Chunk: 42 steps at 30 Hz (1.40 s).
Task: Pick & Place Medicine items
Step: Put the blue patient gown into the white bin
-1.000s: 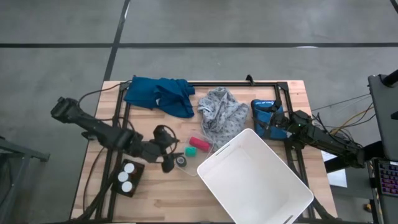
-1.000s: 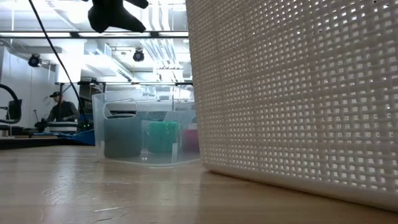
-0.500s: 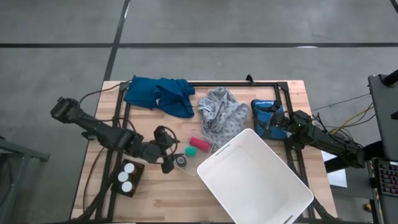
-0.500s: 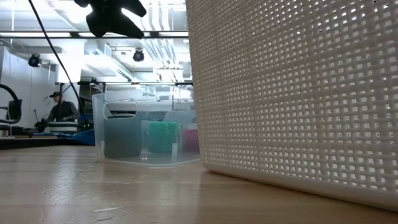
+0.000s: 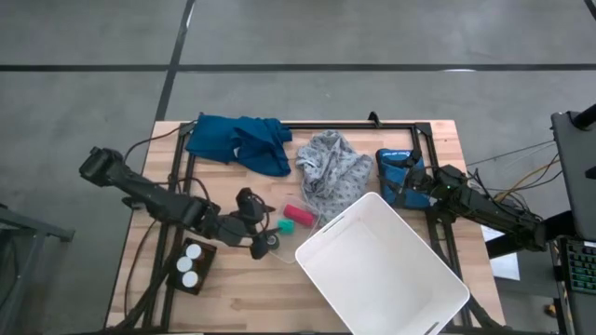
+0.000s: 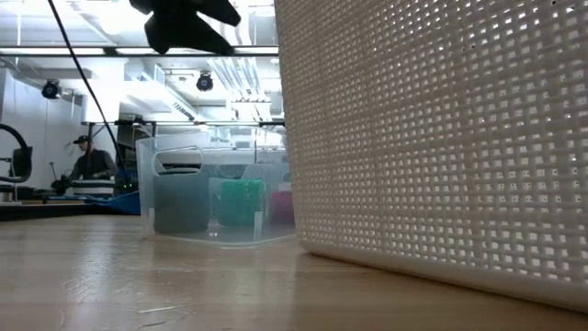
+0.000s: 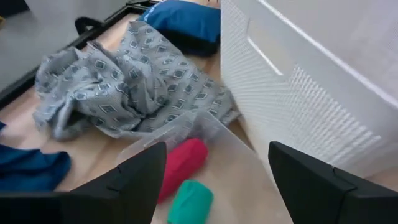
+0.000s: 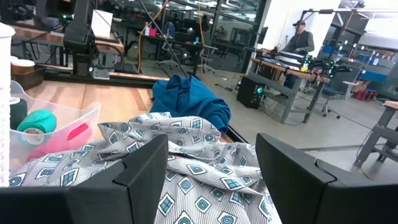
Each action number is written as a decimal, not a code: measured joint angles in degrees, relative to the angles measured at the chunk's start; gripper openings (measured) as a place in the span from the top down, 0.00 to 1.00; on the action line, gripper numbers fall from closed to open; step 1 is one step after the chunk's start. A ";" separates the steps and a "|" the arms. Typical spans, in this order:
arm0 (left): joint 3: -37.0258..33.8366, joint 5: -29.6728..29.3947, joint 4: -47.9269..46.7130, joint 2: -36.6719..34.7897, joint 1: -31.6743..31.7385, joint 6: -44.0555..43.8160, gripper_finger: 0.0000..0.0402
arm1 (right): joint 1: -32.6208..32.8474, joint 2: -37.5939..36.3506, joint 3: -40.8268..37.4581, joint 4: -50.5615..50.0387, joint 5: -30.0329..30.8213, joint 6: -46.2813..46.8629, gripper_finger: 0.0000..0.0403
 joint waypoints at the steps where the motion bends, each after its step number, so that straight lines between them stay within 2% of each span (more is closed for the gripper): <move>1: 0.09 -0.26 0.07 0.26 0.15 1.03 0.27 | 0.00 0.00 0.02 -0.02 0.00 0.04 0.40; 7: 0.13 -1.13 0.97 -0.66 3.84 4.54 0.23 | 0.00 0.02 0.01 0.00 0.00 0.10 0.40; 13: 0.13 7.66 0.69 -1.50 10.68 7.32 0.20 | 0.00 -0.02 0.01 -0.01 0.00 -0.01 0.40; 19: 0.13 9.19 0.90 -1.48 16.73 5.21 0.16 | 0.00 -0.02 0.00 -0.02 0.00 0.07 0.40; 35: 0.10 9.15 0.59 -1.68 17.51 4.86 0.15 | 0.00 0.00 0.00 -0.02 0.00 -0.01 0.40; 42: 0.10 6.20 -4.83 -2.24 18.05 2.68 0.15 | 0.02 0.00 0.00 -0.02 0.00 0.11 0.40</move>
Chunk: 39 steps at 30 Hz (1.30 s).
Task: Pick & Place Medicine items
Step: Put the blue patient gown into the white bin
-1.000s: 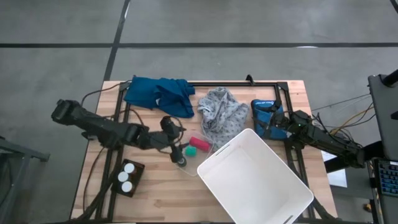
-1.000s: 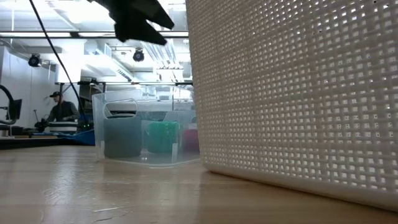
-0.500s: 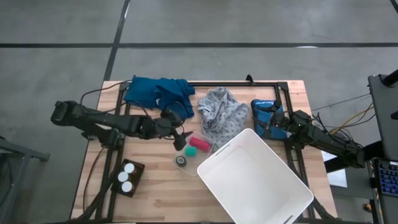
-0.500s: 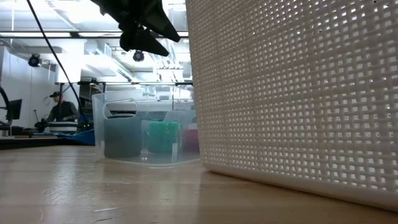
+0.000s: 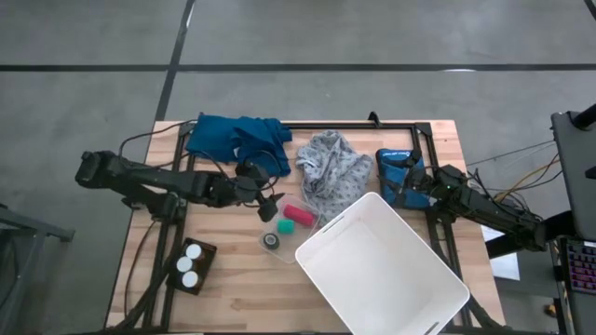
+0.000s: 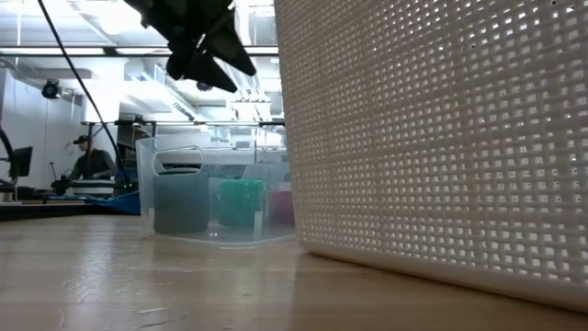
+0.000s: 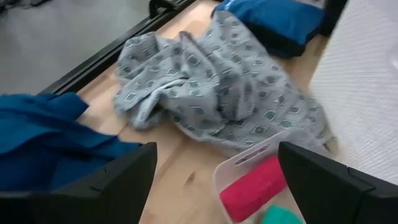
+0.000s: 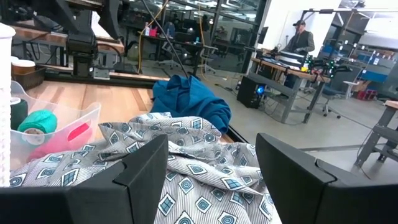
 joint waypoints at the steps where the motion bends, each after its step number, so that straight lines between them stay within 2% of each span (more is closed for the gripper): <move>1: 0.00 -0.12 -0.69 -0.20 0.24 -0.15 0.15 | 0.00 0.00 0.00 0.00 0.00 -0.04 0.40; 9: 0.00 0.12 -4.98 -1.14 2.18 -0.95 0.02 | 0.00 0.00 0.00 0.01 0.00 0.01 0.40; 17: 0.00 3.22 -8.56 -1.93 6.69 -0.30 0.02 | -0.01 0.00 0.01 0.01 0.01 -0.08 0.40; 24: 0.00 9.14 -14.63 -1.93 14.52 1.83 0.07 | -0.02 -0.02 0.00 0.00 0.00 -0.06 0.40; 33: 0.00 9.13 -16.20 -1.93 23.97 12.02 0.07 | -0.02 -0.02 0.01 0.01 0.00 -0.08 0.40; 39: 0.00 8.76 -16.07 -1.76 29.39 13.76 0.07 | -0.02 -0.02 0.02 0.00 0.00 -0.09 0.40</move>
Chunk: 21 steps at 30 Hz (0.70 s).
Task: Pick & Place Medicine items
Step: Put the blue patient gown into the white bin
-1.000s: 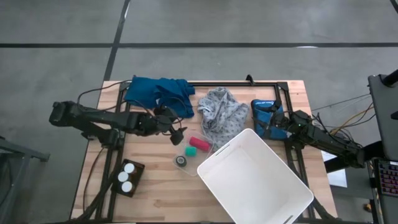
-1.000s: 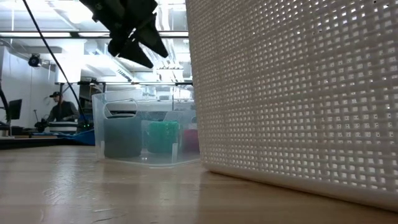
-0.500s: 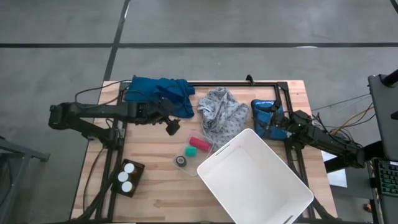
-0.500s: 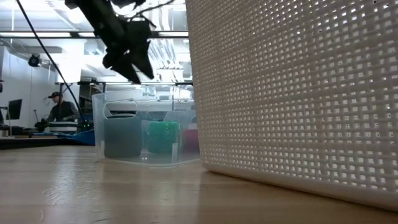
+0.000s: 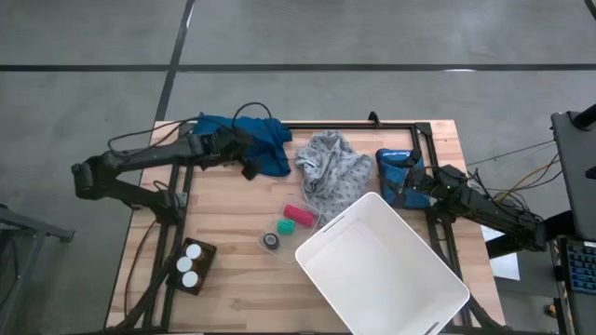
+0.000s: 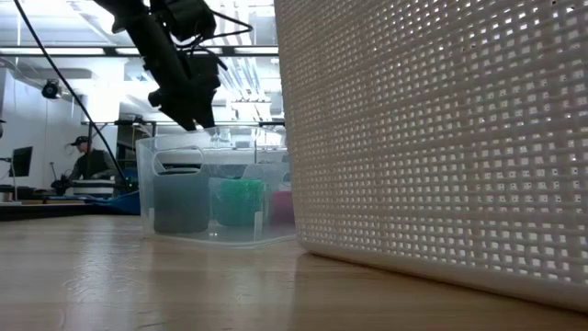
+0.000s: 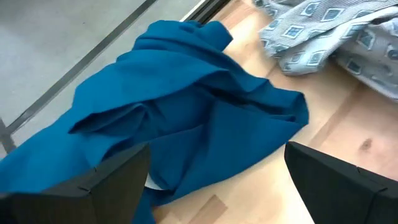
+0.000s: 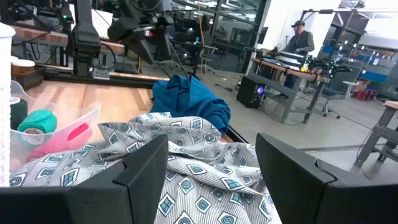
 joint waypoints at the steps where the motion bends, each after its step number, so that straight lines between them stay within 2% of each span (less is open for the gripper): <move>1: 0.00 0.12 0.02 0.01 0.56 0.51 0.07 | 0.00 0.00 -0.02 0.00 0.00 0.09 0.40; 9: 0.04 0.43 1.08 0.01 1.64 4.01 0.08 | 0.00 0.00 -0.02 0.00 0.00 -0.01 0.40; 13: 0.10 3.35 1.28 0.34 2.40 4.07 0.09 | 0.00 0.00 -0.01 0.00 0.00 -0.04 0.40; 15: 0.25 5.78 1.35 1.46 2.45 3.38 0.08 | 0.02 0.02 -0.02 0.00 0.00 0.09 0.40; 21: 3.76 5.36 -0.73 7.80 3.68 5.45 0.09 | 0.02 0.03 -0.01 0.00 0.01 0.03 0.40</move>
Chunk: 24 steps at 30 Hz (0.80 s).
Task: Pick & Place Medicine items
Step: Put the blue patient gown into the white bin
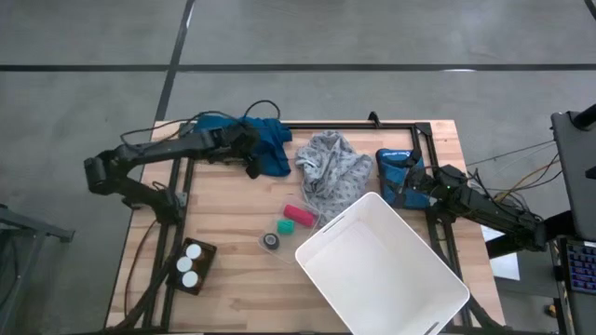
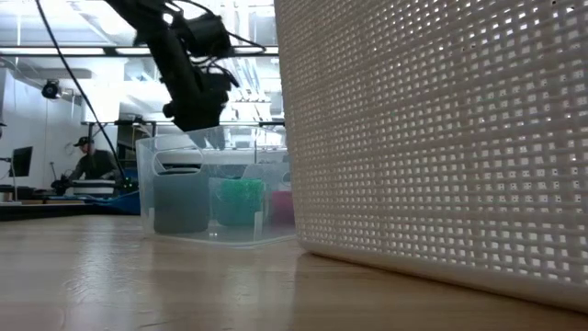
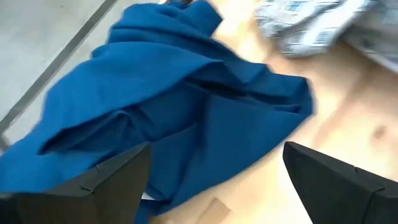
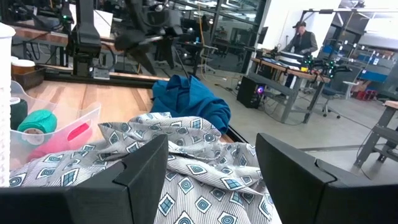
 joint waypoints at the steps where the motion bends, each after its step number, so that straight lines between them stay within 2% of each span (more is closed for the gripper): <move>1: 1.23 -0.60 -0.78 1.20 0.40 0.15 0.10 | 0.00 -0.01 0.00 0.00 -0.01 -0.06 0.40; 7: 8.15 -5.74 -4.55 8.52 2.76 3.44 0.10 | 0.00 0.01 0.00 0.00 -0.01 0.05 0.40; 14: 11.97 -12.18 -5.03 16.45 3.32 8.07 0.10 | 0.00 -0.03 -0.01 0.02 -0.01 -0.07 0.40; 19: 12.21 -12.83 -4.98 20.38 3.96 12.46 0.10 | 0.00 -0.01 0.00 0.00 -0.01 -0.07 0.40; 24: 12.43 -12.79 -4.59 21.97 6.11 13.03 0.10 | 0.00 -0.01 -0.01 0.00 -0.01 -0.03 0.40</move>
